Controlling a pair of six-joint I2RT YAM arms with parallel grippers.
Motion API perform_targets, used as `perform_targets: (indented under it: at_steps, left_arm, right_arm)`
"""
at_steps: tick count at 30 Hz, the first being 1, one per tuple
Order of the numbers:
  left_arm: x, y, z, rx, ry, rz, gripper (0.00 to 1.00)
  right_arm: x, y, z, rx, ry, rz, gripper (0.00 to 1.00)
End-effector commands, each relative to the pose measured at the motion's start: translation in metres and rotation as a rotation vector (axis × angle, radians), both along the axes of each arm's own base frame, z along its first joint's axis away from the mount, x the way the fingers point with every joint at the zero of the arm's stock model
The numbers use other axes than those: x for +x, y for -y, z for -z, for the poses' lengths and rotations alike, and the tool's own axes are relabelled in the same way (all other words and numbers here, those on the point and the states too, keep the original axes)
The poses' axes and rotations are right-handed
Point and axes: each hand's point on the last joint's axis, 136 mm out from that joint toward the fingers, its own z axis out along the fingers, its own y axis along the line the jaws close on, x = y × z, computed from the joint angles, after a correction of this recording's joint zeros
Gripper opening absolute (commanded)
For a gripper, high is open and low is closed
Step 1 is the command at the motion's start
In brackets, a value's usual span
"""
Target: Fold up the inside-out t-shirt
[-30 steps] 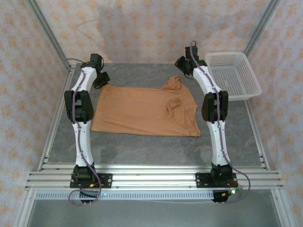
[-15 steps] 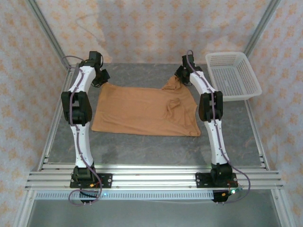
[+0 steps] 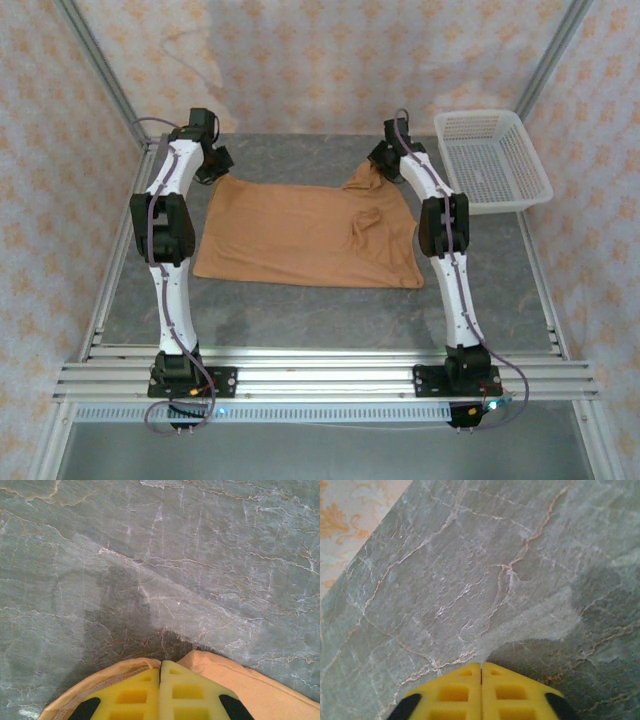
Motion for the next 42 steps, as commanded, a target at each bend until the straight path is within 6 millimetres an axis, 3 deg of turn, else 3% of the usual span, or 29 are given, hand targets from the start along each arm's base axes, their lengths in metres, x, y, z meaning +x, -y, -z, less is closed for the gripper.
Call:
perform_targets:
  at_steps: [1, 6, 11, 15, 20, 26, 32, 38, 42]
  left_arm:
    - [0.0, 0.003, -0.02, -0.002, 0.034, 0.011, 0.0]
    - [-0.002, 0.004, -0.027, -0.007, 0.043, 0.011, 0.0]
    - [-0.009, 0.004, -0.034, -0.008, 0.059, 0.001, 0.0]
    - [-0.015, 0.005, -0.031, -0.021, 0.052, -0.011, 0.0]
    - [-0.03, 0.005, -0.027, -0.022, 0.023, -0.022, 0.0]
    - [-0.056, 0.009, -0.037, -0.04, 0.043, -0.033, 0.0]
    - [-0.094, 0.018, -0.047, -0.078, 0.083, -0.037, 0.0]
    - [-0.131, 0.019, -0.026, -0.067, 0.056, -0.046, 0.0]
    - [-0.143, 0.012, -0.01, -0.022, 0.003, -0.044, 0.0]
  right_arm:
    - [0.006, -0.002, -0.012, -0.006, 0.025, 0.003, 0.0]
    - [0.01, 0.001, -0.065, -0.032, 0.109, -0.004, 0.0]
    - [-0.004, 0.001, -0.132, -0.047, 0.182, -0.03, 0.0]
    - [-0.034, -0.004, -0.166, -0.057, 0.181, -0.067, 0.0]
    - [-0.087, -0.01, -0.187, -0.061, 0.187, -0.096, 0.0]
    - [-0.162, -0.005, -0.195, -0.047, 0.185, -0.104, 0.0]
    - [-0.229, -0.004, -0.185, -0.051, 0.167, -0.114, 0.0]
    - [-0.278, -0.002, -0.163, -0.036, 0.135, -0.11, 0.0]
    - [-0.3, -0.002, -0.138, -0.042, 0.087, -0.116, 0.0]
